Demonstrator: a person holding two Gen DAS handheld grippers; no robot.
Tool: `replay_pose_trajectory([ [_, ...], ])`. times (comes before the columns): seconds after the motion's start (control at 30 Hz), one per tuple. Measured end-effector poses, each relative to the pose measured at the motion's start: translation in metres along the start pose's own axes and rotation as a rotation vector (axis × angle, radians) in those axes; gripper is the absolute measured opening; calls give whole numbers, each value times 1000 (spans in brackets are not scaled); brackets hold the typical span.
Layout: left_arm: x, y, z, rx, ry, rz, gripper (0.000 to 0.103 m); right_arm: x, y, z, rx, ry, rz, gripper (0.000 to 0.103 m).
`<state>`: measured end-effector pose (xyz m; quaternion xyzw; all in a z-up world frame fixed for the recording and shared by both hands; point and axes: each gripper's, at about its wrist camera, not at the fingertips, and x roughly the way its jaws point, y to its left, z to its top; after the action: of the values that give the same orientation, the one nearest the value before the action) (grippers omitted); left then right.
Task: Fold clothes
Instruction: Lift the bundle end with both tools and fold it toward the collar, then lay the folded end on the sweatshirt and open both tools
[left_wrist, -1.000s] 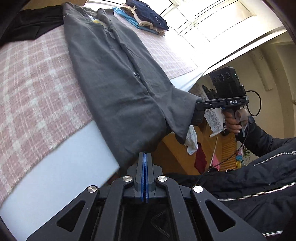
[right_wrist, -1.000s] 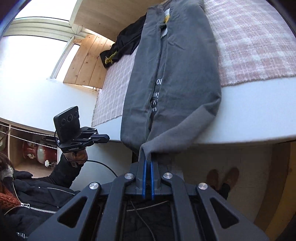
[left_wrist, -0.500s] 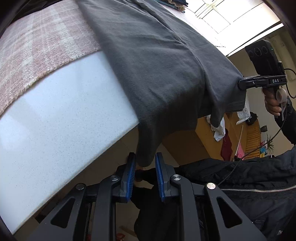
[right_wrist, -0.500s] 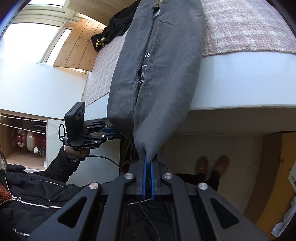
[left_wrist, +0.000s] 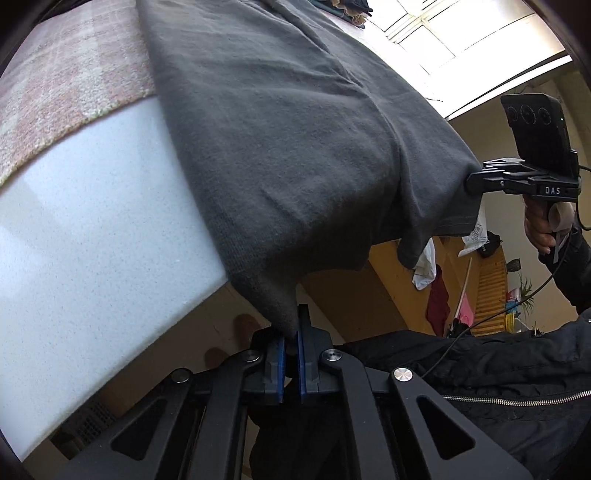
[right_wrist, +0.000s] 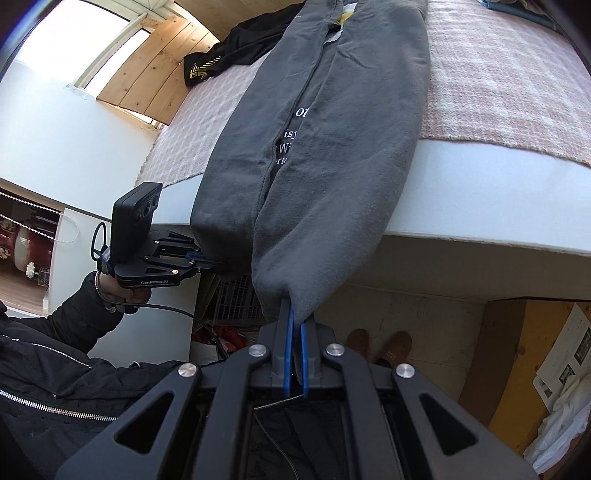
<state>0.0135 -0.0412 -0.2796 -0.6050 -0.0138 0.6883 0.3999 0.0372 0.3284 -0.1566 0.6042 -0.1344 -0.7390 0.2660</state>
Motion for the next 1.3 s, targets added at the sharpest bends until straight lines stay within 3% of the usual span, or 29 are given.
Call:
replay_pose_trajectory([
  [0.1,-11,-9,1,-1,-1,-58,4,-1,0,-1,5,-2,-26,4],
  [0.27,-57,-16,22,-23,-96,-157,4,-8,-9,4,72,-18,16,4],
  [0.5,-99,3,87,-110,-176,-236,4,-24,-29,46,223,-23,181,4],
  [0.67,-104,40,149,-192,-202,-229,4,-9,-67,112,374,42,312,4],
  [0.77,-80,71,177,-309,-162,-167,7,25,-101,151,459,160,265,6],
  [0.83,-80,99,187,-390,-134,-152,7,44,-122,167,522,243,214,17],
  [0.87,-81,110,189,-419,-127,-154,7,48,-130,172,551,275,218,17],
  [0.97,-91,111,187,-395,-127,-114,14,45,-135,184,518,317,234,21],
  [1.03,-107,112,184,-388,-152,-93,21,31,-134,191,486,288,246,34],
  [1.13,-121,107,179,-338,-142,-73,21,8,-130,197,438,232,274,35],
  [1.2,-112,100,176,-301,-78,-60,21,2,-120,191,370,237,216,35],
  [1.3,-91,91,165,-254,36,-61,21,23,-101,164,318,337,165,35],
])
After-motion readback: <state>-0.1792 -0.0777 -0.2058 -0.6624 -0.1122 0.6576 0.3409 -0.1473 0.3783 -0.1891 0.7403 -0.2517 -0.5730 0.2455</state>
